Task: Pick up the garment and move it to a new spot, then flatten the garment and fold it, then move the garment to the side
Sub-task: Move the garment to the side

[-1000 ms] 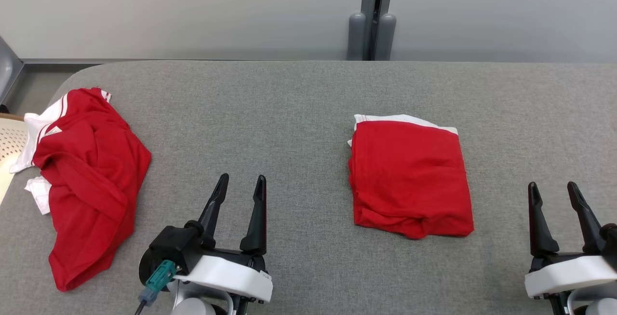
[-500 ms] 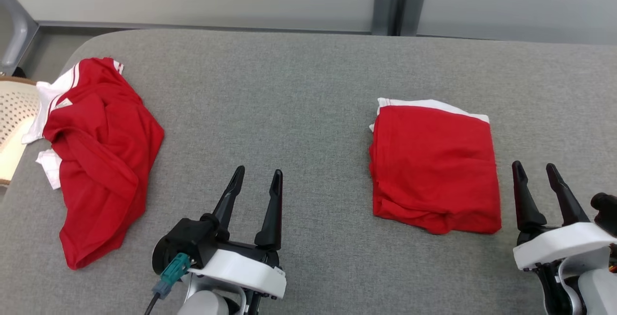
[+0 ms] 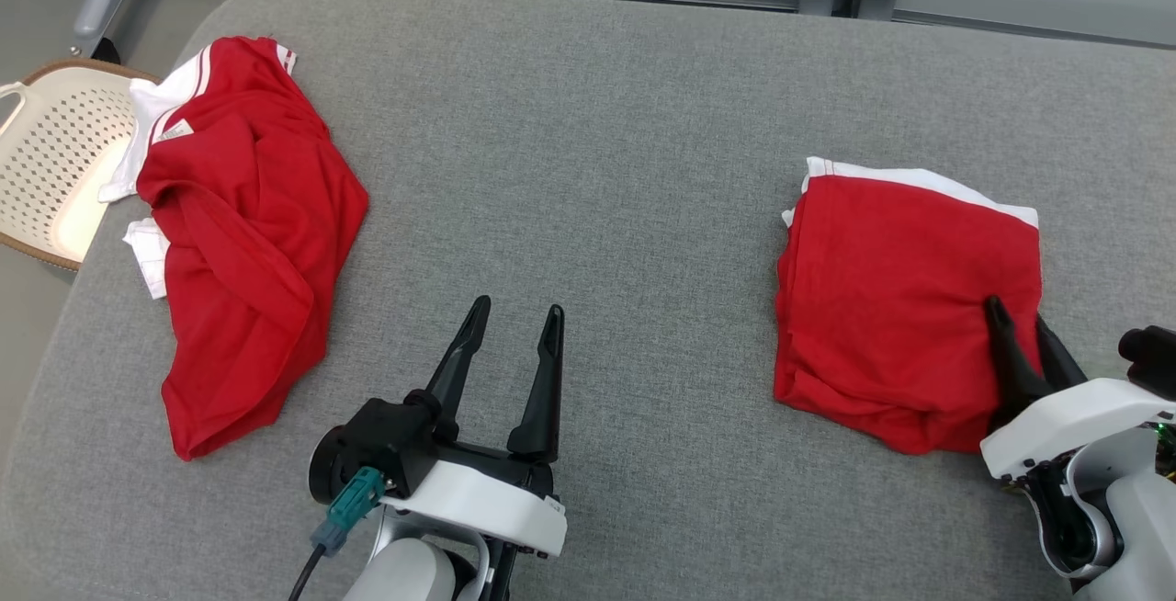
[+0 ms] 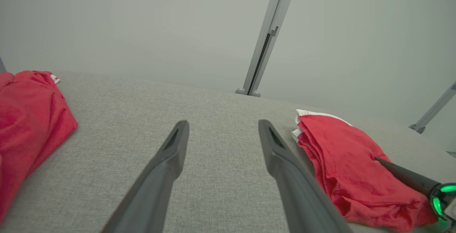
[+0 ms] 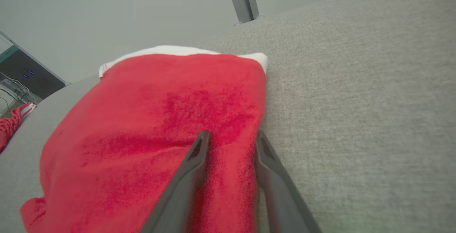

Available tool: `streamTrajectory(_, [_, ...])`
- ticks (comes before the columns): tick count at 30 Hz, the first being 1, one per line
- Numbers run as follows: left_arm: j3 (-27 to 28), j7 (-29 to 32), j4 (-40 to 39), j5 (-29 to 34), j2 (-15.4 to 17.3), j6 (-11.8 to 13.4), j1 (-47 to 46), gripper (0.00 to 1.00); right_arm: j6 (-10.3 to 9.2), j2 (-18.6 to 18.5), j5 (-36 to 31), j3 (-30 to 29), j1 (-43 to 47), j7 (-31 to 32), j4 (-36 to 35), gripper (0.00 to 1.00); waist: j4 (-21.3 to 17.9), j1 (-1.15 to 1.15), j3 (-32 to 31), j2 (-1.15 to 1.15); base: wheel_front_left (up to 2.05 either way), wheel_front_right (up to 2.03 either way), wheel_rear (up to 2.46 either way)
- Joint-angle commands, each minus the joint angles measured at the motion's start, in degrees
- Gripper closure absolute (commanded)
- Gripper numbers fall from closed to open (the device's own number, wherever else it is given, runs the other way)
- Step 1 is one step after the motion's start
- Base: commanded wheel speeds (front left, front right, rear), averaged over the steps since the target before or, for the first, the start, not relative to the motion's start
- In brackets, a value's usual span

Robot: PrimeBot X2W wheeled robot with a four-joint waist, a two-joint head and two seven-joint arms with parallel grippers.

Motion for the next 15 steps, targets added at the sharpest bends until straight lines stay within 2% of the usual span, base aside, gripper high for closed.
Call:
streamTrajectory(1, [-0.01, 0.00, -0.27, -0.43, 0.21, 0.26, -0.98, 0.00, 0.00, -0.06, 0.15, 0.50, 0.19, -0.01, 0.65, 1.00, 0.11, 0.00, 0.12, 0.00, 0.00, 0.00, 0.00])
streamTrajectory(8, [-0.36, 0.00, 0.21, 0.03, 0.21, 0.05, -0.99, 0.00, 0.00, -3.28, -6.08, 3.58, -2.16, -5.54, 2.68, 1.00, -1.67, 0.00, -0.26, 0.00, 0.00, 0.00, 0.00])
streamTrajectory(15, [-0.80, 0.00, -0.06, 1.07, 0.20, -0.46, -2.35, 0.00, -0.01, -7.53, -17.26, 8.05, -5.47, -9.20, 2.38, 1.00, -7.07, 0.00, 0.31, 0.00, 0.00, 0.00, 0.00])
